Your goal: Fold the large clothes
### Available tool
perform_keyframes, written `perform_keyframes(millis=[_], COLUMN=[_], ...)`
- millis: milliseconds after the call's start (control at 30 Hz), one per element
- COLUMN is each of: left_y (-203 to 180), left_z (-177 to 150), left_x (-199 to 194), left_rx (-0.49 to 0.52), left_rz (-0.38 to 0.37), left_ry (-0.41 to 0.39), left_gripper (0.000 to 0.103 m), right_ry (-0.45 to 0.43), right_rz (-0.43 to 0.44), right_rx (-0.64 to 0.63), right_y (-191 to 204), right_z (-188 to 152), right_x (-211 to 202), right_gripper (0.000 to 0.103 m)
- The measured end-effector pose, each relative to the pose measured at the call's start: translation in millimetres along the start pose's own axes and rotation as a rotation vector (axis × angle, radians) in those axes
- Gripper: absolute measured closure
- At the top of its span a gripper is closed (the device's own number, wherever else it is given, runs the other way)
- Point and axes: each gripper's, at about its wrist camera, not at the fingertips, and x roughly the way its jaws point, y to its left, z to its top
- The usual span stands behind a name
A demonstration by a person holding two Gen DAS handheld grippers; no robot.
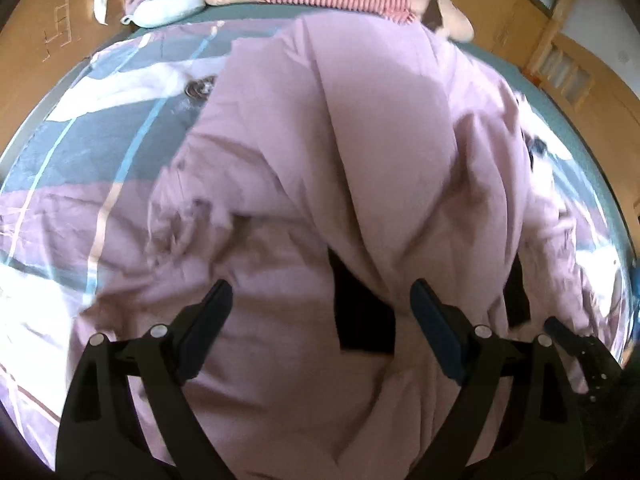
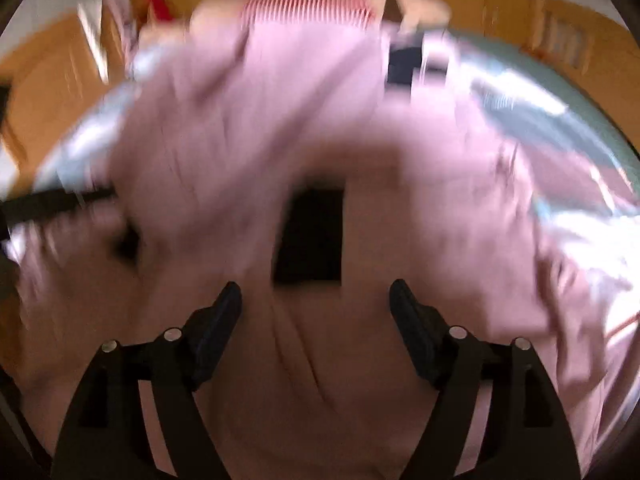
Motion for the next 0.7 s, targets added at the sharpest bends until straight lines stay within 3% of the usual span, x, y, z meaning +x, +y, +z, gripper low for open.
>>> perform_keyframes(millis=[67,167,200,267,367,433,500,600,700], left_y=[-10,-29,-32,-32,-16,2,28,76,113], left_z=[-18,-47,-55,-71,-95,-108,-124,-145,-163], left_x=[10,6,3,-11,-52,-93,-127,-136,-127], left_rx=[0.063,0.202,0.219,0.217,0.128,0.068,0.029,-0.016,-0.065], left_rz=[0.009,0.124,0.128,0.129,0.078,0.013,0.017,0.086,0.141], left_ry=[0.058,-0.008,-0.016,-0.039,-0.074,-0.144,-0.171,-0.073,0.038], left_gripper=[0.011,0.010,0.010,0.010,0.011,0.010,0.002,0.002,0.002], right_ry=[0.012,0.033,0.047,0.094,0.085,0.035,0.020,0.086,0.167], right_rz=[0.003,0.009,0.005,0.022,0.036,0.064,0.040,0.006,0.098], right_rx=[-0.067,-0.146,-0.185,-0.241,-0.300,-0.230,-0.140,0.047,0.251], right_y=[5,6,6,12,2,-21,-49,-104,-145], right_z=[-13,-38,-49,-76,-99,-106,-110,-112,-128], right_x=[-14,-36,-43,-50,-75,-108,-128,-136,-129], right_gripper=[0.021,0.017,0.016,0.008,0.008,0.008,0.008,0.008,0.008])
